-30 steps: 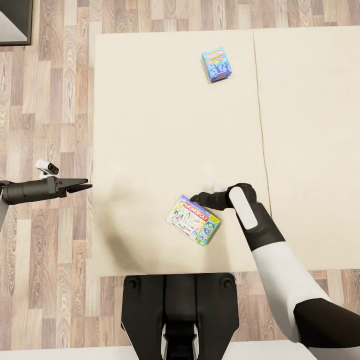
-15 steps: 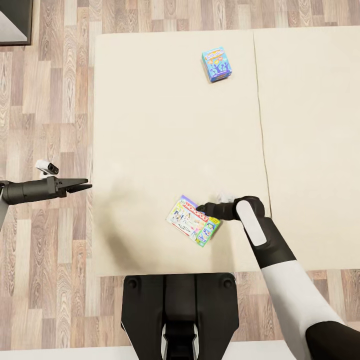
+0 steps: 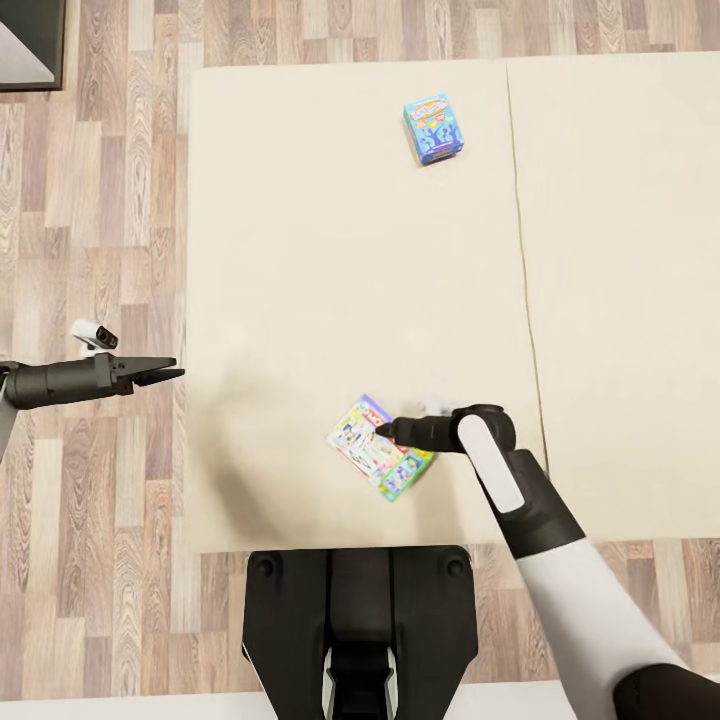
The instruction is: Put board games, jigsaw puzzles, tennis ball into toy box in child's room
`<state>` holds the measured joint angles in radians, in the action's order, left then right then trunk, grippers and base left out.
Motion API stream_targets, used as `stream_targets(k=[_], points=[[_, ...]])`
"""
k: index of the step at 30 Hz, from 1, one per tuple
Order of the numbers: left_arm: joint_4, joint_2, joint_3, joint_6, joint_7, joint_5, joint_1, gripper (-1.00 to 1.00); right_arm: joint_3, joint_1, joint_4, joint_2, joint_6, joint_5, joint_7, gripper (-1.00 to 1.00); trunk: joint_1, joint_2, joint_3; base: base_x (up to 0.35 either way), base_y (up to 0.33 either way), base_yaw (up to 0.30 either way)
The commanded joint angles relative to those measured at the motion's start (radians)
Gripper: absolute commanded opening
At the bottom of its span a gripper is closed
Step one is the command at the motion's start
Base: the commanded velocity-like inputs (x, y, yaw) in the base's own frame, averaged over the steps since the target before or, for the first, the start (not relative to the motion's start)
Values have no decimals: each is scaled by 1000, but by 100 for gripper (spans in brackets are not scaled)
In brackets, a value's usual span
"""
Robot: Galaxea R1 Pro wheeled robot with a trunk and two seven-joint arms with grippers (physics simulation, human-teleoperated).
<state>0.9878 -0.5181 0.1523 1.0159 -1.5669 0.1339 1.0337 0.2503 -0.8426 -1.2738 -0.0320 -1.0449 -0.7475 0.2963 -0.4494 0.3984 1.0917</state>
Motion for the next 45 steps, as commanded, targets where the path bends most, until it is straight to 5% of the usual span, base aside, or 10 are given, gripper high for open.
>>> stream_targets(k=[1,10,16,26,32,38,45], points=[[0,0,0,11,-4,0,0,100,3,5,-1,-1,-2,-10,10,100,-1,2,1,0,0,0],[-6,-18,4,5,-4,-6,-7,100,13,38,-1,-4,-2,-10,9,100,-1,2,1,0,0,0],[-9,-86,6,2,-4,-3,-10,100,14,54,-1,-14,-2,-11,5,100,-1,2,1,0,0,0],[-71,-129,7,-63,-4,-6,-61,100,12,85,2,-50,-2,-10,-8,100,-1,2,1,0,0,0],[-241,-173,7,-141,-4,-4,-95,100,10,111,7,-52,-2,-10,-56,100,-1,2,1,0,0,0],[-420,-272,15,-235,-4,0,-99,100,8,114,8,-68,-2,-10,-71,100,-1,2,1,0,0,0],[-460,-301,23,-258,-4,-3,-99,100,5,114,7,-118,-2,-9,-72,100,-1,2,1,0,0,0]])
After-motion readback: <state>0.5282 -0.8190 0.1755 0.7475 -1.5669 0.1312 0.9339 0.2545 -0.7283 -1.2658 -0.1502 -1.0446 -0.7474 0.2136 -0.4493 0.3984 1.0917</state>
